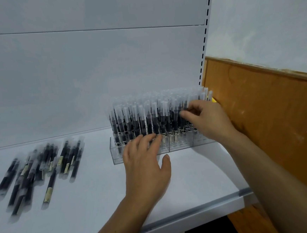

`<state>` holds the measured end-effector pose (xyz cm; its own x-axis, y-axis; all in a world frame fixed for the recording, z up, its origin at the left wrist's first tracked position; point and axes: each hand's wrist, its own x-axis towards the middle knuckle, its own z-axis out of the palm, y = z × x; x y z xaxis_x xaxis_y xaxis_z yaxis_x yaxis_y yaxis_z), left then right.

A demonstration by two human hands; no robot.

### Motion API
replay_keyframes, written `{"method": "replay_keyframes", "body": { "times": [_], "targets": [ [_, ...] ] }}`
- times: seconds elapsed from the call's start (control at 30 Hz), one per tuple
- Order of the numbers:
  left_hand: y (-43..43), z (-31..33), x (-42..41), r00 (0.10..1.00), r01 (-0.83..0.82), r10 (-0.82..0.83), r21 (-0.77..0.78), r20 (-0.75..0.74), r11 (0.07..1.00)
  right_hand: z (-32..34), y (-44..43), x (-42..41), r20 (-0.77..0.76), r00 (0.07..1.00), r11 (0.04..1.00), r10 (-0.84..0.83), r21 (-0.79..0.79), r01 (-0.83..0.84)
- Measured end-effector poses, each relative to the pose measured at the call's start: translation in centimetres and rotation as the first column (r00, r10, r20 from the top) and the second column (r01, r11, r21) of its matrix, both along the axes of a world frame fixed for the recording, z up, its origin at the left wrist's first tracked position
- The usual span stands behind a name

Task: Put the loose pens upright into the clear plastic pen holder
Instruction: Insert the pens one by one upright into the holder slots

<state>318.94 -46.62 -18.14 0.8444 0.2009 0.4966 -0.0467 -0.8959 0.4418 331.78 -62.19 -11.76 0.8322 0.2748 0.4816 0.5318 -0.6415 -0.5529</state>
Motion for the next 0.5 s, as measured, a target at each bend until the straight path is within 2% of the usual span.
{"method": "replay_keyframes", "body": {
  "times": [0.07, 0.23, 0.5],
  "targets": [
    [0.0, 0.0, 0.0, 1.000, -0.002, 0.002, 0.001, -0.004, 1.000, -0.7, 0.4, -0.1, -0.064, 0.998, 0.997, 0.025, -0.077, -0.029],
    [0.1, 0.0, 0.0, 1.000, 0.003, -0.003, -0.001, -0.004, 1.000, -1.2, 0.5, 0.3, -0.072, 0.997, 0.999, -0.041, -0.019, 0.039],
    [0.1, -0.1, 0.1, 1.000, -0.002, 0.002, 0.001, 0.021, 1.000, -1.3, 0.6, 0.2, -0.109, 0.994, 1.000, -0.016, -0.025, 0.014]
  ]
}}
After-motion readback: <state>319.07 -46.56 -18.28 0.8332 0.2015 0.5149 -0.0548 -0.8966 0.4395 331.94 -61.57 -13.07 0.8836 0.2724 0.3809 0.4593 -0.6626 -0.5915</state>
